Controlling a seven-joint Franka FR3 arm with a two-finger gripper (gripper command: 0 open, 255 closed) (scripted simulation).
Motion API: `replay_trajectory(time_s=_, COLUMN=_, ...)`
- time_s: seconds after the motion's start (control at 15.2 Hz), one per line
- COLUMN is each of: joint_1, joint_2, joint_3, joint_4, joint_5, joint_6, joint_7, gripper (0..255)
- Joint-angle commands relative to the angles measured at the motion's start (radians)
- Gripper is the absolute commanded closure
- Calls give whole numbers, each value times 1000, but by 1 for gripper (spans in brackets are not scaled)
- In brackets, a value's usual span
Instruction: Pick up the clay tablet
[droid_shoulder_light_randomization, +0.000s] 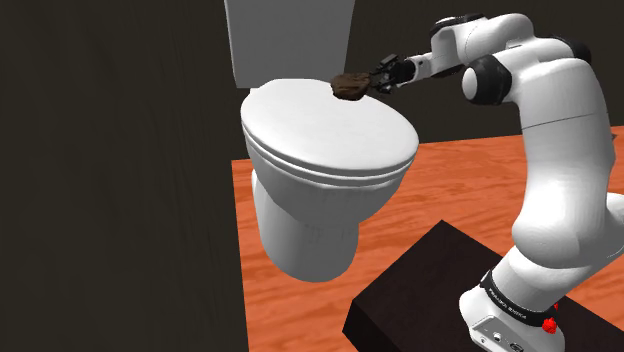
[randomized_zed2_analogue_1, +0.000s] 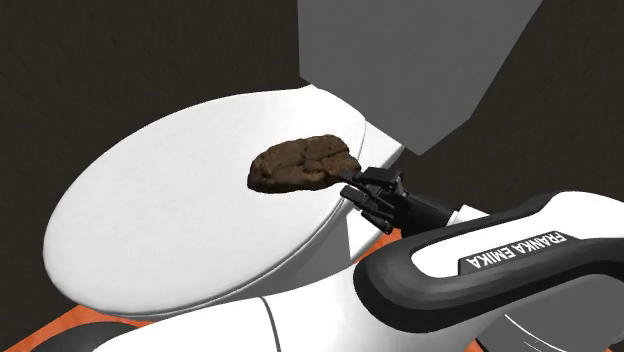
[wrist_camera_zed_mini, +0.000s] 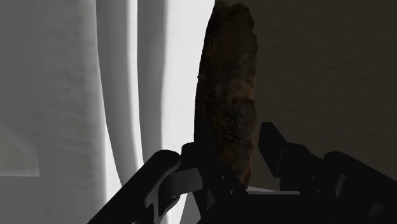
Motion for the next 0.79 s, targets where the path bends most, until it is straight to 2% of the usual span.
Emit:
replay_trajectory(time_s=0.0, joint_1=-2, joint_2=-10, joint_3=2, joint_4=13, joint_5=8, joint_6=-3, joint_7=24, gripper=255)
replay_trajectory(time_s=0.73, joint_1=-23, joint_2=-32, joint_3=12, joint_4=87, joint_5=46, joint_6=-20, joint_7=127, gripper=255)
